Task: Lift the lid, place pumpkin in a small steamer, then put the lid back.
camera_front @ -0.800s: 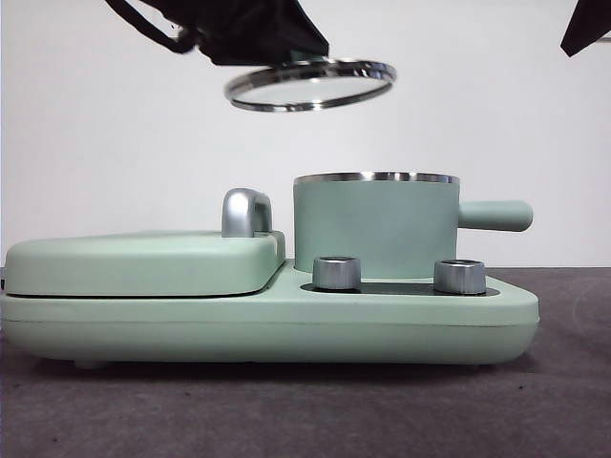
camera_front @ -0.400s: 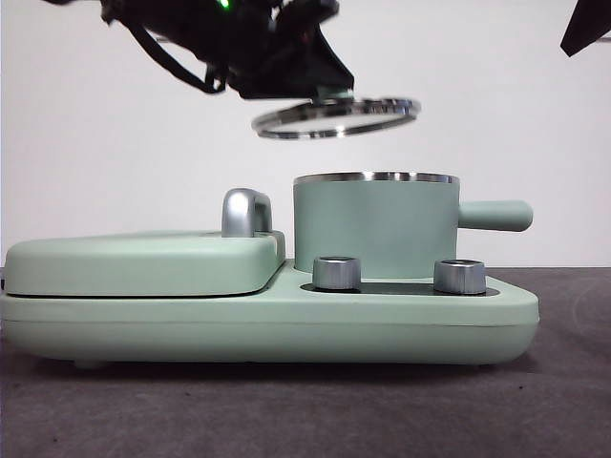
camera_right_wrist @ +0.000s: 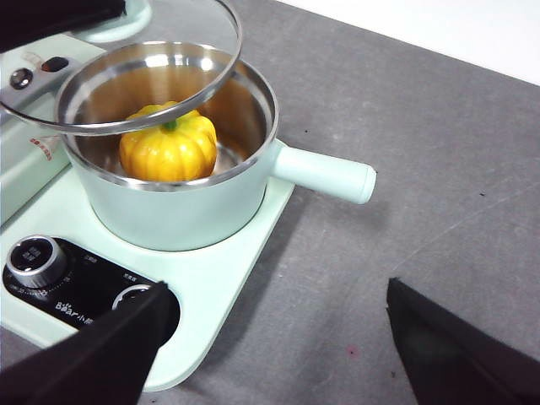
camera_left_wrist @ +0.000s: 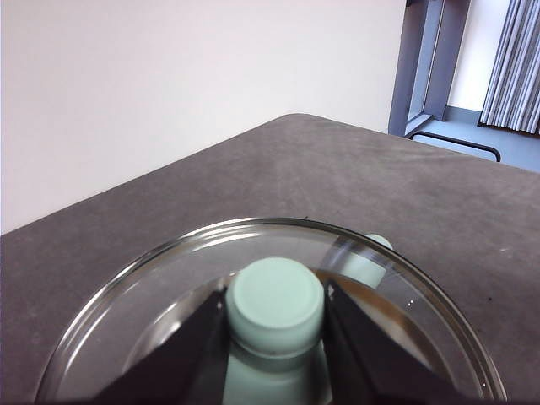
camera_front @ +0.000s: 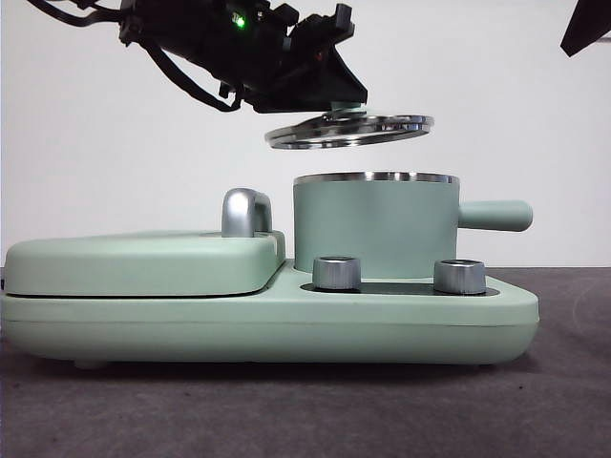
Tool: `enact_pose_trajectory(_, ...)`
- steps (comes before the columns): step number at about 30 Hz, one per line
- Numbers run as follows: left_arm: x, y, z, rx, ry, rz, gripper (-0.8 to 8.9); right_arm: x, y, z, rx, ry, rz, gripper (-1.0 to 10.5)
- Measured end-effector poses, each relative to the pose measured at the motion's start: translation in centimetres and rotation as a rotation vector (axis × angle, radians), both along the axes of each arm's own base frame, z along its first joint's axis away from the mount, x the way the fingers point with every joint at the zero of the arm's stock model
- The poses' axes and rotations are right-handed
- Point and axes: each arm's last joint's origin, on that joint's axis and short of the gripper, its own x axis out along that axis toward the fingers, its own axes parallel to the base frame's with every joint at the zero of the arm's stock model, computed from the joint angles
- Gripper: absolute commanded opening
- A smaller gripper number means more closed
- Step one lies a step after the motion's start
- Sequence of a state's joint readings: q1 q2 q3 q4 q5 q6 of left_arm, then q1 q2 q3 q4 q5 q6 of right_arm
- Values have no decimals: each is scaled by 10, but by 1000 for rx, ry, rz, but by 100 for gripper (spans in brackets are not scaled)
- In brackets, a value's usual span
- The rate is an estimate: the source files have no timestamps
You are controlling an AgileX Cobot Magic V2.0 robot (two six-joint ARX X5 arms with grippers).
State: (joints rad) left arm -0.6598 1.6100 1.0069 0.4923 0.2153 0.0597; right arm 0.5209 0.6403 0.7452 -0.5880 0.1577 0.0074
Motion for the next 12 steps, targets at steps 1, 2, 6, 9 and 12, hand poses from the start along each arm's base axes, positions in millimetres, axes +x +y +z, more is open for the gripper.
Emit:
enact_pose_trajectory(1,0,0,-1,3,3,0,10,0,0,0,0,0,0,398)
enact_pose_trajectory(2,1,-1,-3,5,6,0,10,0,0,0,0,0,0,398)
enact_pose_trajectory(6,3,-3,-9,17,21,0,10,1,0,-1,-2,4,0,398)
enact_pose_trajectory(9,5,-4,-9,17,22,-1,10,3,2,-2,-9,15,0,398)
enact_pose_trajectory(12,6,-7,-6,12,11,-5,10,6,3,-4,-17,29,0,398)
